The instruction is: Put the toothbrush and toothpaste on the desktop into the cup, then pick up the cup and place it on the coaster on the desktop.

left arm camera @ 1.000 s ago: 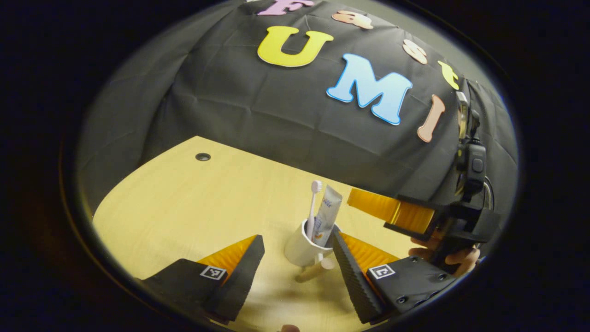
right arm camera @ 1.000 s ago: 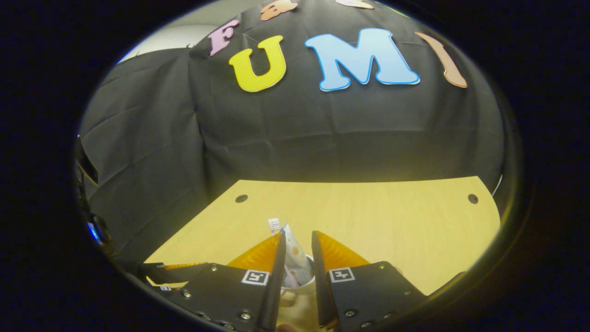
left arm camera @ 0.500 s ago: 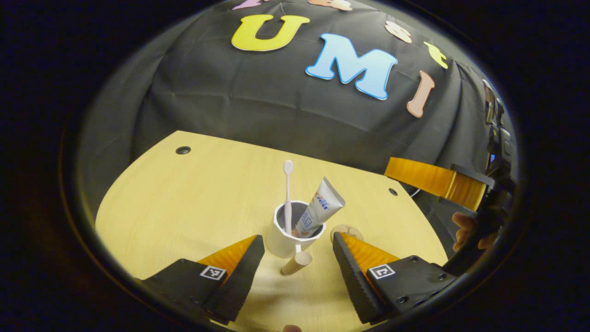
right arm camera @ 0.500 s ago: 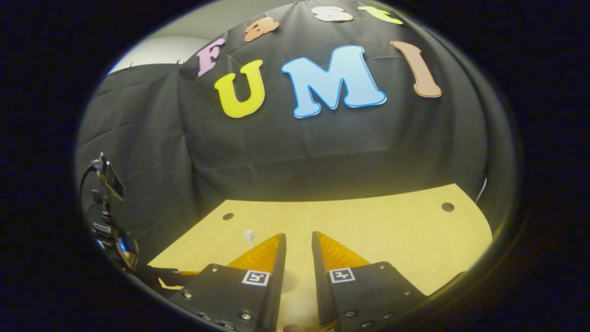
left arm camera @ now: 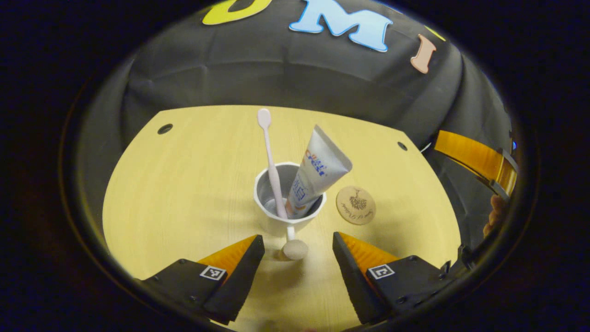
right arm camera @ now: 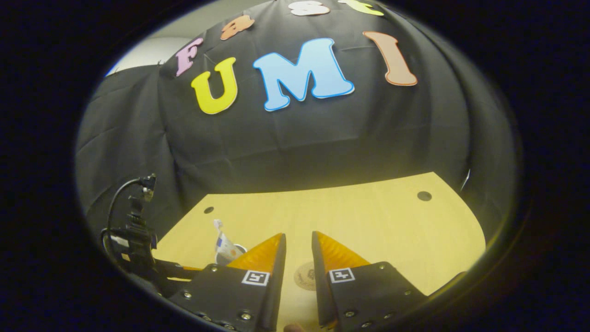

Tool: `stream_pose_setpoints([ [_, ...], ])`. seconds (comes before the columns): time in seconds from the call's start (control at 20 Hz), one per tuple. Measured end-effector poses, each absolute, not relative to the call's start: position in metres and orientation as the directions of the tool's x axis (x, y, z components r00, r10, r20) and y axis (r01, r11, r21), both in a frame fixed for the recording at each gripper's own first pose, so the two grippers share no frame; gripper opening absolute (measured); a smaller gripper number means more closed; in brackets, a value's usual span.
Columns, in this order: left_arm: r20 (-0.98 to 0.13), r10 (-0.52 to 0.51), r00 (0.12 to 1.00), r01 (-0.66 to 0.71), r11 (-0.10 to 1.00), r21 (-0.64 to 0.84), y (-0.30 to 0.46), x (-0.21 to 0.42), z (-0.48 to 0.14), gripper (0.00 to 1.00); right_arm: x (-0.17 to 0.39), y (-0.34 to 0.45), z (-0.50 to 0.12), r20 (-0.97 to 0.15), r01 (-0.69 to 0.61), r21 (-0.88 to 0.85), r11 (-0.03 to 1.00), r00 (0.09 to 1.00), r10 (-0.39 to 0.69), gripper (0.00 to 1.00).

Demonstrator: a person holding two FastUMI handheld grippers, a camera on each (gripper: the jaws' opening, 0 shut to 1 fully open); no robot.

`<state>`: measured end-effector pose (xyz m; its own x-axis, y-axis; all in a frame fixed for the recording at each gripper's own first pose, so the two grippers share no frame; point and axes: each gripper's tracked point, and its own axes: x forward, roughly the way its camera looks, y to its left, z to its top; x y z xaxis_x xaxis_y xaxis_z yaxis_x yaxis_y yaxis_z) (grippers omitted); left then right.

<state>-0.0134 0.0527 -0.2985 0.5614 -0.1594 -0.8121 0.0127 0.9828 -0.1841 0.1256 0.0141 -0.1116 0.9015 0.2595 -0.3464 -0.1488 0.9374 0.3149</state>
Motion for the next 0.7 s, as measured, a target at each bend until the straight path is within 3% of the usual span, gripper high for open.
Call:
stream_pose_setpoints([
  [0.4, -0.914, -0.098, 0.394, -0.036, 0.992, -0.121, 0.063, 0.001, -0.337, 0.99, 0.12, -0.023, -0.148, -0.454, -0.096, 0.306, 0.947, 0.86, 0.234, 0.33],
  [0.5, -0.928, -0.096, 0.359, -0.041, 0.992, -0.118, 0.06, 0.0, -0.348, 0.92, 0.12, -0.024, -0.154, -0.47, -0.095, 0.315, 0.944, 0.849, 0.242, 0.32],
  [0.55, -0.934, -0.09, 0.344, -0.048, 0.992, -0.113, 0.062, 0.0, -0.353, 0.78, 0.121, -0.025, -0.157, -0.476, -0.092, 0.313, 0.945, 0.846, 0.24, 0.33],
  [0.7, -0.944, -0.072, 0.322, -0.064, 0.993, -0.098, 0.066, 0.002, -0.365, 0.75, 0.121, -0.026, -0.161, -0.49, -0.089, 0.316, 0.945, 0.837, 0.243, 0.33],
])
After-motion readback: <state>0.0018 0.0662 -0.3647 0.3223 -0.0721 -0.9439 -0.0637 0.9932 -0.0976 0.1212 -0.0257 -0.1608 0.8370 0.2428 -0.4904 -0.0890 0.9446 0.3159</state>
